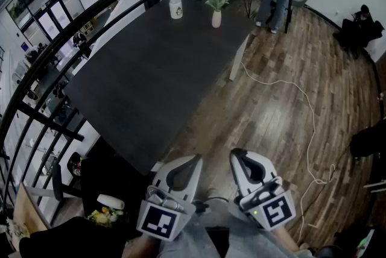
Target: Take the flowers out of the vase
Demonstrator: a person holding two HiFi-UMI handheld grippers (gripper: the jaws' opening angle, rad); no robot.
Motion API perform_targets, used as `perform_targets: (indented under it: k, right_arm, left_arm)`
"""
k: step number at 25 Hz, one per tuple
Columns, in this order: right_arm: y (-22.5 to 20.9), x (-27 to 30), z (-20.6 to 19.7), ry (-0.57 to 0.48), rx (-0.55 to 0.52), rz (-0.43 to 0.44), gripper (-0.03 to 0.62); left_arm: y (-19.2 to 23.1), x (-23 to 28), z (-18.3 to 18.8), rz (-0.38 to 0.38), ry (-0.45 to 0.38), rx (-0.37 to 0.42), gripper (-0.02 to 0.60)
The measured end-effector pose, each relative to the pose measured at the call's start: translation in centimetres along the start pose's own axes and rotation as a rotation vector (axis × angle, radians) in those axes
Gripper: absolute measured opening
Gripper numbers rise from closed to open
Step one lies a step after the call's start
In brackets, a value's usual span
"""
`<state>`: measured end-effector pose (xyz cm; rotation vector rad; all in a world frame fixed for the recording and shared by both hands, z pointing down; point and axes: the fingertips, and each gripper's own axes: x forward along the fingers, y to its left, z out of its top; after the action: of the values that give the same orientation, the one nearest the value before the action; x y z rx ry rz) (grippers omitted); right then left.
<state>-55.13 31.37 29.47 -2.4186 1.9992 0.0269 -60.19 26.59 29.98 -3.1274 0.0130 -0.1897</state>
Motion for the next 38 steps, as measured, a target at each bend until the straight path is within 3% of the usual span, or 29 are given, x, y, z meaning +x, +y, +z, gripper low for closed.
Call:
perform_targets:
  k: [13,29,32,38]
  right_arm:
    - [-1.3,-0.9,0.1,-0.012,0.012,-0.006,-0.003]
    - [-6.0,-4.5,-0.7,-0.017,0.015,-0.004,-0.002]
    - [-6.9,-5.0,-0.5,-0.023,0.018,-0.019,-0.002]
    - [-9.2,-5.8,-0.9,-0.035,0.033,-0.094,-0.002]
  left_arm:
    - [-1.7,0.8,0.4,-0.015,0.001,0.062,-0.003]
    - [-4.5,3.3,0.9,0.082,-0.037,-0.002,-0.003]
    - [-5.2,4.4,1.6,0.063,-0.067,-0.04,-0.003]
    - [-5.9,7.3,2.1,-0.012,-0.069,-0.01,-0.003]
